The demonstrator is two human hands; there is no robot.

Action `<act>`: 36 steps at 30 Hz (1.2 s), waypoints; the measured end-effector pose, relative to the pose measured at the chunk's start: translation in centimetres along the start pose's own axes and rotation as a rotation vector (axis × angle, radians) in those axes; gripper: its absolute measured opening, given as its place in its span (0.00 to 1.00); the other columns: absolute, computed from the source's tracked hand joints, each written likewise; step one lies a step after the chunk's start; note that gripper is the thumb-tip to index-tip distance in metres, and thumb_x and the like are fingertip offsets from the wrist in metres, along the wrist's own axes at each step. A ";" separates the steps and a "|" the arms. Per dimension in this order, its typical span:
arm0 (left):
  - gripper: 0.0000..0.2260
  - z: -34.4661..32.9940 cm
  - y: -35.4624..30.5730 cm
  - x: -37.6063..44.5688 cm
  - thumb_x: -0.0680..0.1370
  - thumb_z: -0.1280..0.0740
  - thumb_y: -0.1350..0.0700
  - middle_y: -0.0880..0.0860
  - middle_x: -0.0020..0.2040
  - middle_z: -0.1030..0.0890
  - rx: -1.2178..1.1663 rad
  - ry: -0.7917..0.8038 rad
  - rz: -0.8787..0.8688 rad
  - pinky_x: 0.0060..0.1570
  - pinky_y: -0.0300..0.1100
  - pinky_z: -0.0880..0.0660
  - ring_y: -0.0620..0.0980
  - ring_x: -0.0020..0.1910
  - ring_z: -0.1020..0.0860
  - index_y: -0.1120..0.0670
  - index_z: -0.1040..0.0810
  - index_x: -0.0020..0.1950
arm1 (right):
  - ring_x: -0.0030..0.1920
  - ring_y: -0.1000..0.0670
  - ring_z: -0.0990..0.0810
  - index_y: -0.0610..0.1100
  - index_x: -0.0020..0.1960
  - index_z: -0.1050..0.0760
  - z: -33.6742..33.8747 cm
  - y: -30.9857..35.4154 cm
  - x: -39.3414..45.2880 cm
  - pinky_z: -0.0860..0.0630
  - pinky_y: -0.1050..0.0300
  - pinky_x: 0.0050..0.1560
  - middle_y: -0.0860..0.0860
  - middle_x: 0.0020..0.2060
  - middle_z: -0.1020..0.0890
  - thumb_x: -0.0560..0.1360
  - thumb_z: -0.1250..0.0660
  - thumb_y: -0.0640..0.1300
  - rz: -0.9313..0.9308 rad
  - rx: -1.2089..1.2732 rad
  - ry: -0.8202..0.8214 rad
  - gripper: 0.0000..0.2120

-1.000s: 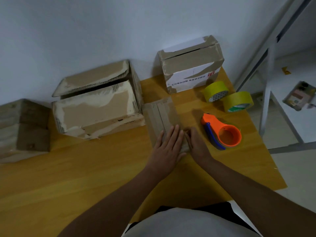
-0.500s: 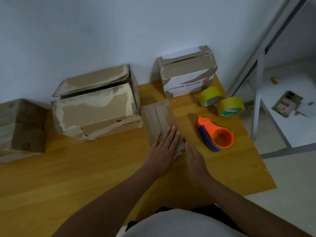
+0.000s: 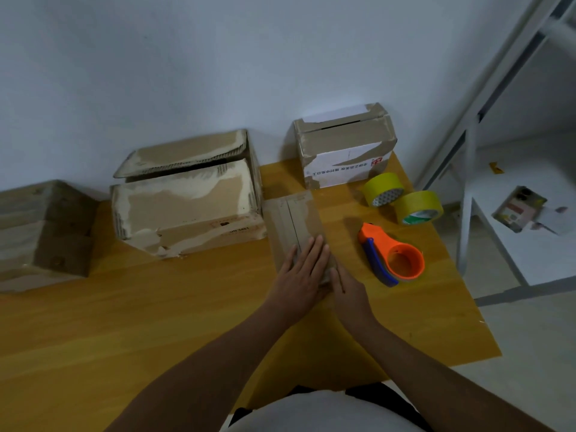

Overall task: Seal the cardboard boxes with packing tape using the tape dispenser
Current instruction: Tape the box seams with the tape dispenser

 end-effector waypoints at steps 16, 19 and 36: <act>0.14 -1.9 7.0 -8.9 0.84 0.38 0.55 0.55 0.69 0.26 -1.846 -0.047 1.195 0.64 0.50 0.28 0.54 0.64 0.26 0.55 0.27 0.69 | 0.78 0.51 0.63 0.52 0.80 0.53 -0.4 3.2 0.0 0.59 0.48 0.78 0.56 0.78 0.57 0.77 0.58 0.68 0.517 -0.896 0.282 0.36; 0.18 -3.2 4.4 -9.5 0.84 0.41 0.50 0.57 0.62 0.21 -2.153 -0.063 1.256 0.52 0.45 0.24 0.53 0.56 0.21 0.63 0.25 0.64 | 0.77 0.49 0.66 0.52 0.79 0.59 -1.6 3.3 0.8 0.64 0.47 0.77 0.55 0.78 0.60 0.76 0.62 0.70 0.561 -1.125 0.307 0.38; 0.08 -3.7 3.1 -10.1 0.79 0.30 0.52 0.48 0.41 0.18 -2.028 -0.386 0.962 0.50 0.39 0.23 0.47 0.47 0.19 0.56 0.21 0.46 | 0.79 0.46 0.55 0.51 0.80 0.55 -4.3 4.5 2.0 0.49 0.39 0.76 0.54 0.79 0.54 0.79 0.60 0.67 0.687 -1.217 0.346 0.34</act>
Point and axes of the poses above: each hand's wrist, its own x-axis towards the middle knuckle, its own z-axis out of the back of the hand, y = z × x, the point moved 3 cm from there along x, towards the middle knuckle
